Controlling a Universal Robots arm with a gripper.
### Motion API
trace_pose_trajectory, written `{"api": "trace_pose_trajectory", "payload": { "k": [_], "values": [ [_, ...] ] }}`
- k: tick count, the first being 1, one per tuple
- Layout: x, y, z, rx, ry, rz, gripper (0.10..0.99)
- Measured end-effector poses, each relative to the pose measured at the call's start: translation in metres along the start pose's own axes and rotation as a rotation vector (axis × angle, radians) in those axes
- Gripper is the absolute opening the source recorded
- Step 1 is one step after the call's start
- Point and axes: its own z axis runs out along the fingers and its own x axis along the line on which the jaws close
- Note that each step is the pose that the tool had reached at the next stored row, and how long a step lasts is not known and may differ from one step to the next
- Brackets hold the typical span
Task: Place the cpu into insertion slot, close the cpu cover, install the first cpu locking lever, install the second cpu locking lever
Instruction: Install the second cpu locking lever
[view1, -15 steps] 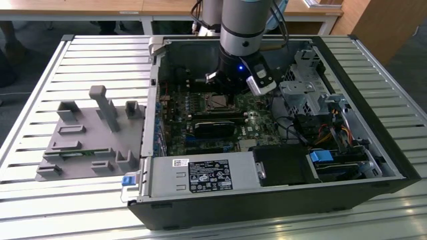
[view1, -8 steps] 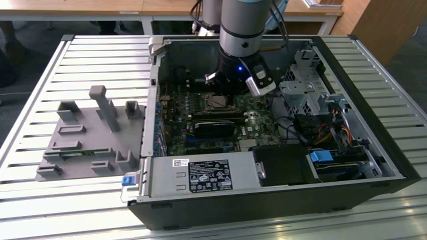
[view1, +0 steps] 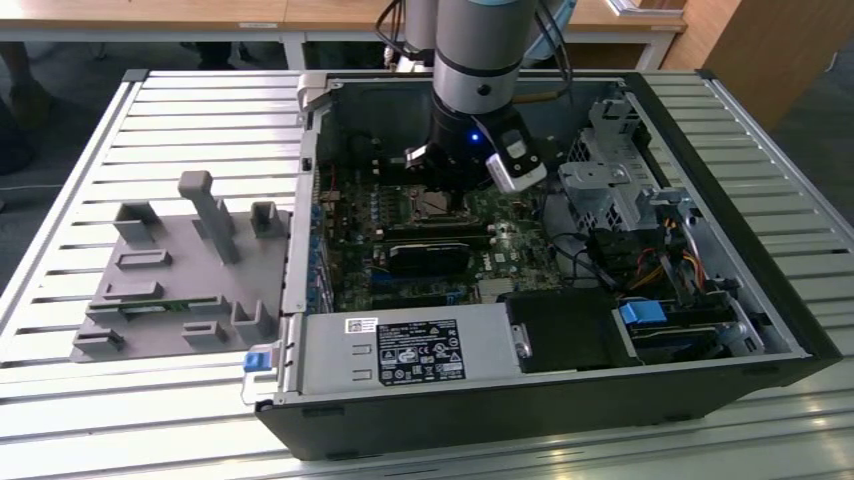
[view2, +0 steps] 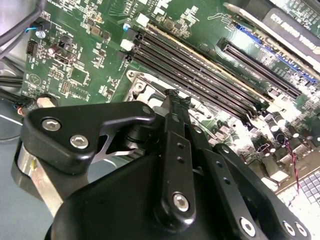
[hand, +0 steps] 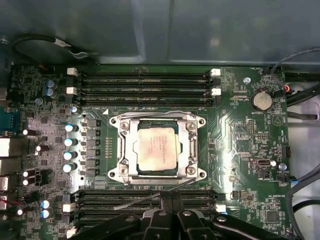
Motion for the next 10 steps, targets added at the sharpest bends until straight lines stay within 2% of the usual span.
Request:
{"api": "trace_pose_trajectory", "payload": {
  "k": [10],
  "values": [
    [0.0035,-0.0001,0.0,-0.001,0.0,0.0,0.106]
  ]
}}
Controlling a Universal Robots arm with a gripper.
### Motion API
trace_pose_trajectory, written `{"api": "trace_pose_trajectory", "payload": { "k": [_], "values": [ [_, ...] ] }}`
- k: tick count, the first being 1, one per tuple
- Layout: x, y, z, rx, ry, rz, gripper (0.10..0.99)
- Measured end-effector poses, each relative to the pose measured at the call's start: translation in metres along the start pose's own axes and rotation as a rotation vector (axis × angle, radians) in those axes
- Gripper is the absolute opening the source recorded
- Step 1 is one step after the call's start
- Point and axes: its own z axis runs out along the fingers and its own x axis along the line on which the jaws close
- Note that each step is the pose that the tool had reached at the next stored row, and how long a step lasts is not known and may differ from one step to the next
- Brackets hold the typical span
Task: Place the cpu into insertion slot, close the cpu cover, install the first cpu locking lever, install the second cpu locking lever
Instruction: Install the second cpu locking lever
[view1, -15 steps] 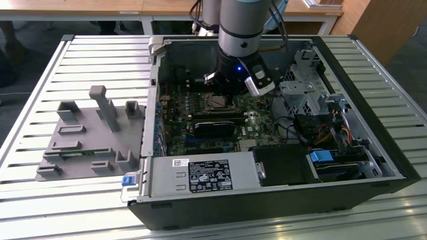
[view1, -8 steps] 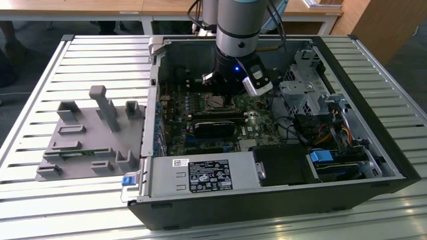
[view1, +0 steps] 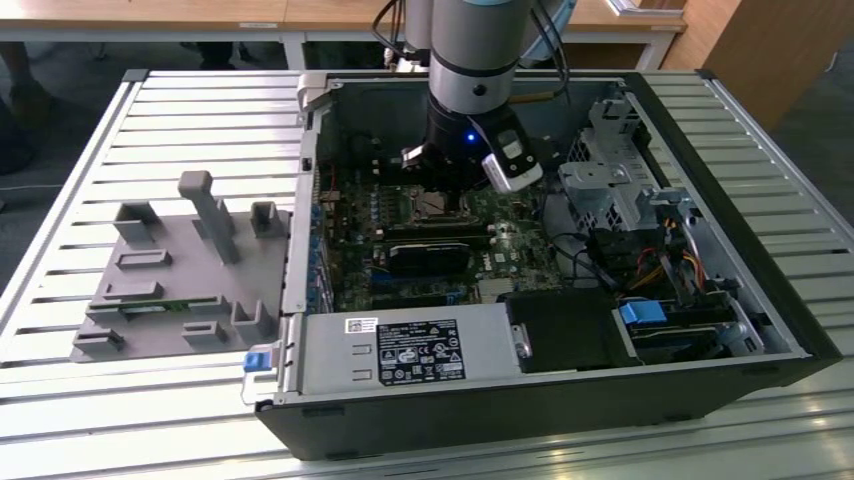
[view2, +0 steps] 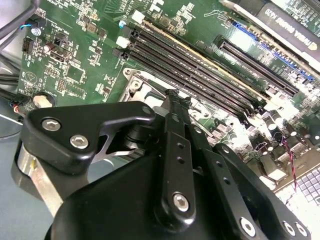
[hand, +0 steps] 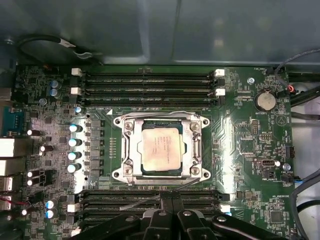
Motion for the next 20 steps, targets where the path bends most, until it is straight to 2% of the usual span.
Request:
{"api": "trace_pose_trajectory", "payload": {
  "k": [6,12,15,20],
  "values": [
    [0.0001,-0.0001,0.0008,-0.001,0.0,0.0,0.106],
    [0.0001,-0.001,0.0036,-0.017,0.0091,0.002,0.106],
    [0.0006,-0.0024,0.0041,-0.018,0.0099,0.002,0.106],
    [0.0094,-0.0033,0.0044,-0.019,0.0099,0.002,0.106]
  ]
}}
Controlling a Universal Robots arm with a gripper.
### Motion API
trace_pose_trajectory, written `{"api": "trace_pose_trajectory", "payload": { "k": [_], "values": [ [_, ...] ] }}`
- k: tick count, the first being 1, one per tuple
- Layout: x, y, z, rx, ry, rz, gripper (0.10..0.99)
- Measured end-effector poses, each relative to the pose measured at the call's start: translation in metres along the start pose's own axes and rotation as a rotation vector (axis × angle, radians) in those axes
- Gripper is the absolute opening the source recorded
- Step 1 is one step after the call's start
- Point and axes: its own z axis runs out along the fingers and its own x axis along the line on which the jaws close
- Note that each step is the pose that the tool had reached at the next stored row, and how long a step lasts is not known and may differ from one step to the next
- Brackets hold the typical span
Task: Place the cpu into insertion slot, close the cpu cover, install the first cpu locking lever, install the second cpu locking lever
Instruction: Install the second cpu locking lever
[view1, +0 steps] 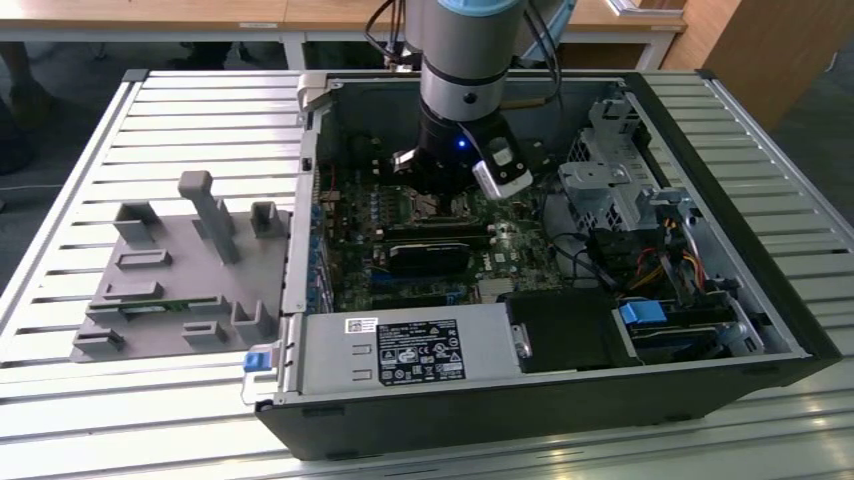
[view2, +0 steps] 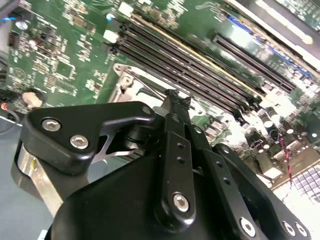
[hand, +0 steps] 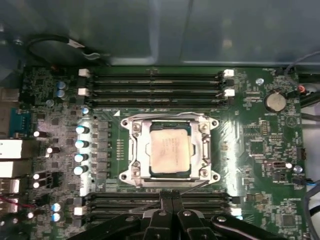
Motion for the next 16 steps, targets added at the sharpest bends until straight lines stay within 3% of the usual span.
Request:
{"api": "trace_pose_trajectory", "payload": {
  "k": [10,11,13,16],
  "values": [
    [0.0077,-0.0017,0.0099,-0.003,0.0005,0.0,0.106],
    [0.0081,-0.0022,0.01,-0.009,0.0008,0.0,0.106],
    [0.0093,-0.0042,0.0099,-0.036,0.0012,0.001,0.106],
    [0.0106,-0.0086,0.0095,-0.043,0.0013,0.001,0.106]
  ]
}}
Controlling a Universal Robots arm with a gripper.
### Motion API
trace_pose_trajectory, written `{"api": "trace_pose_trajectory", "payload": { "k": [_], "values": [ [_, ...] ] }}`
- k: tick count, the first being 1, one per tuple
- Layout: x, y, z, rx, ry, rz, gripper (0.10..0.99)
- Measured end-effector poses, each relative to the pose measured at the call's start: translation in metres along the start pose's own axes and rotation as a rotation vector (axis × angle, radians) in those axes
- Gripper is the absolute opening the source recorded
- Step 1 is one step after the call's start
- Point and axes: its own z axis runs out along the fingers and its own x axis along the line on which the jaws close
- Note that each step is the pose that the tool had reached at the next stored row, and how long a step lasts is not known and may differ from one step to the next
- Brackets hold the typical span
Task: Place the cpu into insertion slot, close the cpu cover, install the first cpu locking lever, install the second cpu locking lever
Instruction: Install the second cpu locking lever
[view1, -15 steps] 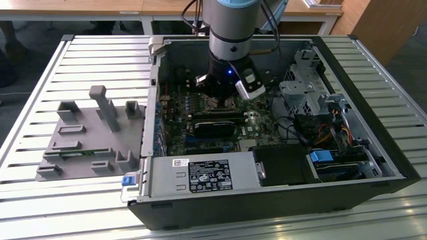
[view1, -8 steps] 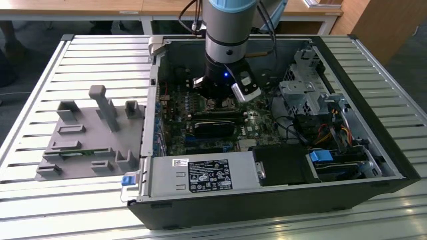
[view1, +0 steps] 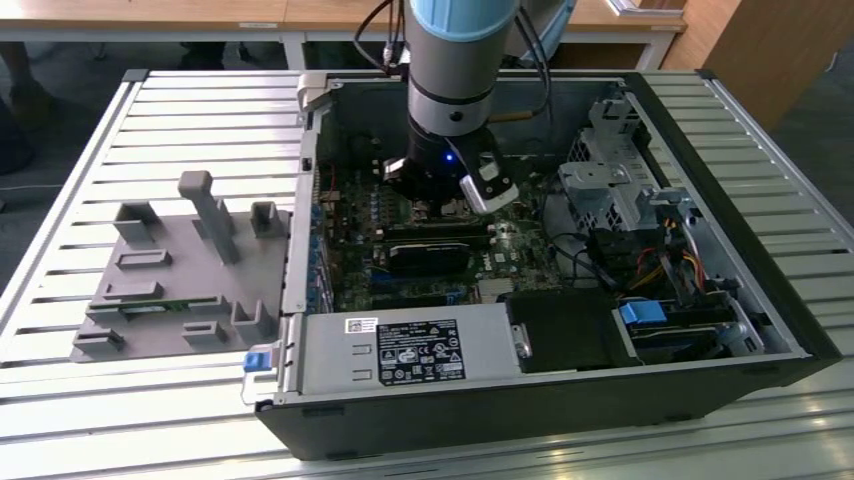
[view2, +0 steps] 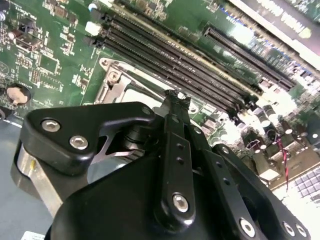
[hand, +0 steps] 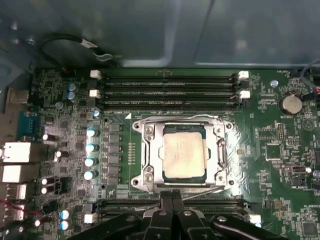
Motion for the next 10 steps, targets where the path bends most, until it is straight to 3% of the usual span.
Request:
{"api": "trace_pose_trajectory", "payload": {
  "k": [6,10],
  "values": [
    [0.0114,-0.0045,-0.0006,-0.01,0.0002,0.0,0.106],
    [0.0154,-0.0055,0.0044,-0.014,0.0003,0.0,0.106]
  ]
}}
